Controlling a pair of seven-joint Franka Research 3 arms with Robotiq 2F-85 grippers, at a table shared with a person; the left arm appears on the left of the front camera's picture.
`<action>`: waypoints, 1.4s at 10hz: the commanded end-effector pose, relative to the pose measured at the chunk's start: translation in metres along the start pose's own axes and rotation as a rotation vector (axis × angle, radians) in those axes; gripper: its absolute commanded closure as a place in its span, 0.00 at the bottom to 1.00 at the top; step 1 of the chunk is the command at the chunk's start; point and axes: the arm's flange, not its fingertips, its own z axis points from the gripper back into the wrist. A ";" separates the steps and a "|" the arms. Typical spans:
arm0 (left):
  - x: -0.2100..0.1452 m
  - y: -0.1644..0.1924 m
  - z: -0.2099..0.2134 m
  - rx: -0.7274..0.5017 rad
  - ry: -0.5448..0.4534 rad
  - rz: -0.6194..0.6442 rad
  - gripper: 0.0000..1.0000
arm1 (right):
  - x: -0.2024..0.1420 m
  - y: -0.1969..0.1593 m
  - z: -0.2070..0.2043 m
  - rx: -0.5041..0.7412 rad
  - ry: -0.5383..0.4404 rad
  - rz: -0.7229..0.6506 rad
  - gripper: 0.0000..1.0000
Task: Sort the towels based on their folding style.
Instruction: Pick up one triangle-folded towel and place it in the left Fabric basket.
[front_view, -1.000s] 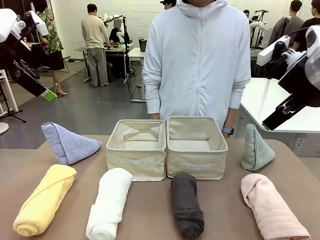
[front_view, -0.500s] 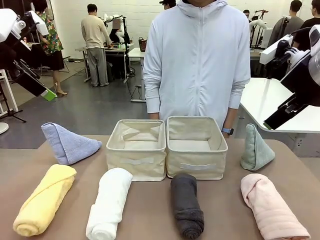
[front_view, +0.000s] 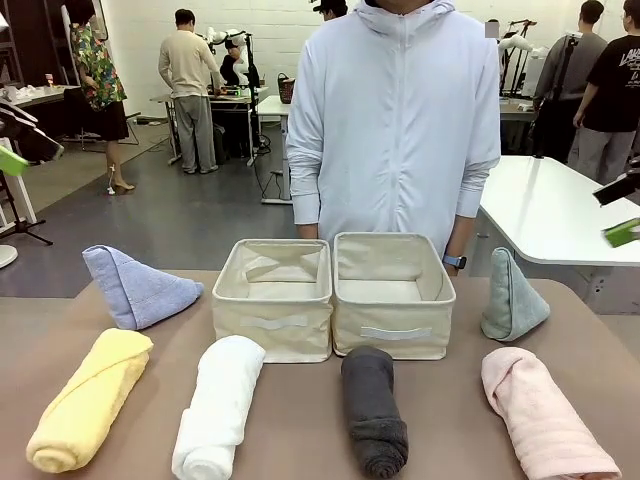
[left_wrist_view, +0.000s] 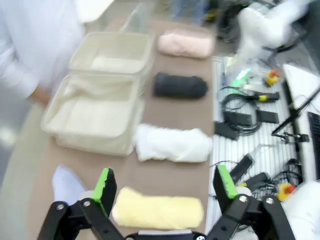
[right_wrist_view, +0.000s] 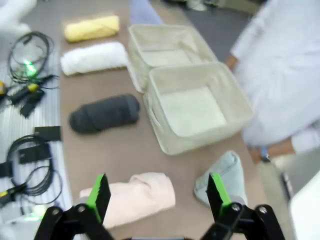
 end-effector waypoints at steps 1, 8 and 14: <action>-0.010 0.049 0.037 -0.242 -0.128 0.073 0.00 | -0.016 -0.040 0.018 0.467 -0.316 -0.006 0.00; -0.063 0.067 0.058 0.096 -0.346 0.018 0.00 | -0.078 -0.080 0.022 0.545 -0.591 -0.411 0.00; -0.068 0.075 0.071 0.078 -0.322 0.052 0.00 | -0.086 -0.092 0.014 0.431 -0.495 -0.480 0.00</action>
